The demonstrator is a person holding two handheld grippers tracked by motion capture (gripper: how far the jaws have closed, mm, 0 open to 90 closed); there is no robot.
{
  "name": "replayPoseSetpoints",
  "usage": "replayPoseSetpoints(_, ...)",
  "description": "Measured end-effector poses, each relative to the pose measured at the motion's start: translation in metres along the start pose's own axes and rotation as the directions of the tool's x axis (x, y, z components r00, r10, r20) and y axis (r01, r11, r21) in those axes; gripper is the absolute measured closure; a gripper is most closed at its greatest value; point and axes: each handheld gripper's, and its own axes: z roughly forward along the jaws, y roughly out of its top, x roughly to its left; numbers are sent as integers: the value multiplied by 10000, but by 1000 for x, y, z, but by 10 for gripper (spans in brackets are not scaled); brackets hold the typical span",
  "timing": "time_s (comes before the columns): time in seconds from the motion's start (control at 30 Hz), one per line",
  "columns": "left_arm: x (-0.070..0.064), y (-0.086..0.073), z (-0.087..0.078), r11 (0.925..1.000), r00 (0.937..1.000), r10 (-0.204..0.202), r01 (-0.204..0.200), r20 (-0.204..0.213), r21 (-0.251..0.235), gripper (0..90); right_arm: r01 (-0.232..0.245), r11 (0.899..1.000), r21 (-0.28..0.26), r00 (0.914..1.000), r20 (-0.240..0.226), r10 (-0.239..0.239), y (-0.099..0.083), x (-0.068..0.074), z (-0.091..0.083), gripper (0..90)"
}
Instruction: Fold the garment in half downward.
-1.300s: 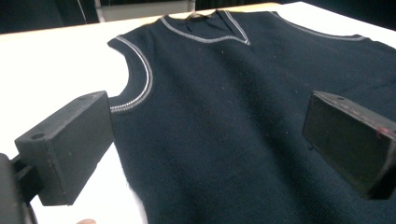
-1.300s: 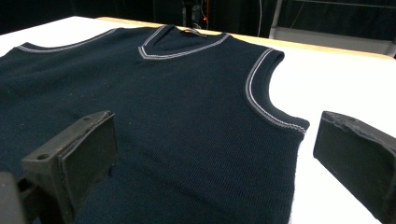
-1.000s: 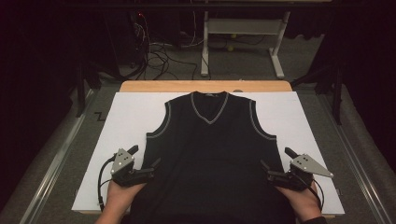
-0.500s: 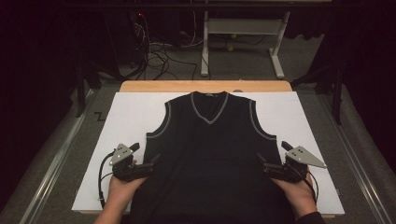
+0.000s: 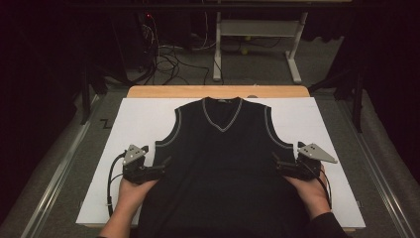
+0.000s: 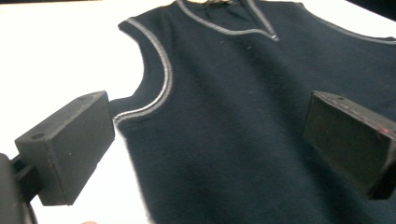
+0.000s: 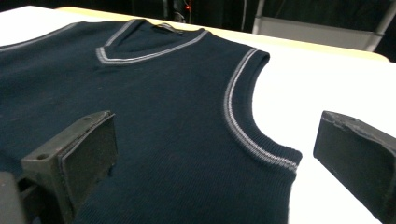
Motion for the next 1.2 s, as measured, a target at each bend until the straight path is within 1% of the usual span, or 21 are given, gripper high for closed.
replayPoseSetpoints(0.1,6,3,4,9993,9995,-217,223,-221,314,8,34,10000,93,10000,55,-34,3,0,4,2)
replayPoseSetpoints(0.17,9,4,8,9962,9982,-136,184,-576,847,13,47,9993,379,9999,161,-53,5,-1,11,7)
replayPoseSetpoints(0.2,9,5,11,9914,9963,9,104,-860,1308,13,47,9993,379,9999,161,-53,5,-1,11,7)
replayPoseSetpoints(0.27,11,3,14,9795,9927,179,65,-1190,2015,18,163,9980,616,9996,205,-176,4,-2,12,12)
replayPoseSetpoints(0.33,14,2,16,9656,9930,117,195,-1179,2594,93,234,9958,881,9995,189,-252,4,-3,12,16)
replayPoseSetpoints(0.4,16,1,17,9569,9936,-79,401,-1123,2877,123,204,9939,1084,9996,153,-221,4,-5,9,36)
replayPoseSetpoints(0.43,16,0,18,9529,9941,-181,496,-1073,2993,130,163,9915,1294,9997,184,-188,3,-7,6,77)
replayPoseSetpoints(0.47,16,0,18,9500,9945,-208,517,-1028,3078,133,139,9891,1469,9994,293,-184,3,-9,4,77)
replayPoseSetpoints(0.53,15,-1,20,9435,9950,-154,470,-982,3281,151,18,9868,1620,9994,348,-76,1,-11,3,95)
replayPoseSetpoints(0.6,14,-2,22,9347,9955,-20,355,-946,3536,182,-164,9808,1945,9992,389,90,-2,-16,1,133)
replayPoseSetpoints(0.63,12,-3,22,9339,9945,147,235,-1038,3567,188,-281,9765,2138,9991,379,205,-4,-19,0,143)
replayPoseSetpoints(0.67,10,-2,23,9339,9944,175,210,-1043,3570,227,-464,9659,2547,9985,397,375,-8,-23,-1,159)
replayPoseSetpoints(0.7,10,-2,22,9340,9947,157,217,-1017,3566,227,-464,9659,2547,9985,397,375,-8,-23,-1,159)
replayPoseSetpoints(0.73,10,-2,22,9338,9952,181,175,-960,3573,288,-477,9629,2656,9985,382,389,-10,-24,-1,165)
replayPoseSetpoints(0.77,10,-2,21,9344,9958,199,131,-889,3560,316,-606,9529,2972,9980,354,524,-13,-26,-1,195)
replayPoseSetpoints(0.8,10,-2,21,9344,9958,199,131,-889,3560,332,-606,9529,2972,9980,354,524,-13,-26,-1,195)
replayPoseSetpoints(0.83,10,-2,21,9346,9958,177,153,-895,3553,332,-620,9493,3083,9980,297,555,-14,-28,-1,206)
replayPoseSetpoints(0.93,11,-2,21,9365,9961,105,211,-881,3499,407,-685,9399,3346,9976,184,662,-16,-27,1,265)
replayPoseSetpoints(1.03,10,-2,21,9373,9968,164,117,-776,3483,476,-502,9354,3501,9987,248,443,-17,-24,2,312)
replayPoseSetpoints(1.1,9,-2,21,9374,9973,161,100,-720,3481,519,-465,9361,3487,9989,214,417,-16,-22,3,357)
replayPoseSetpoints(1.2,9,-3,20,9400,9980,131,86,-613,3410,593,-276,9391,3427,9996,65,270,-16,-19,3,468)
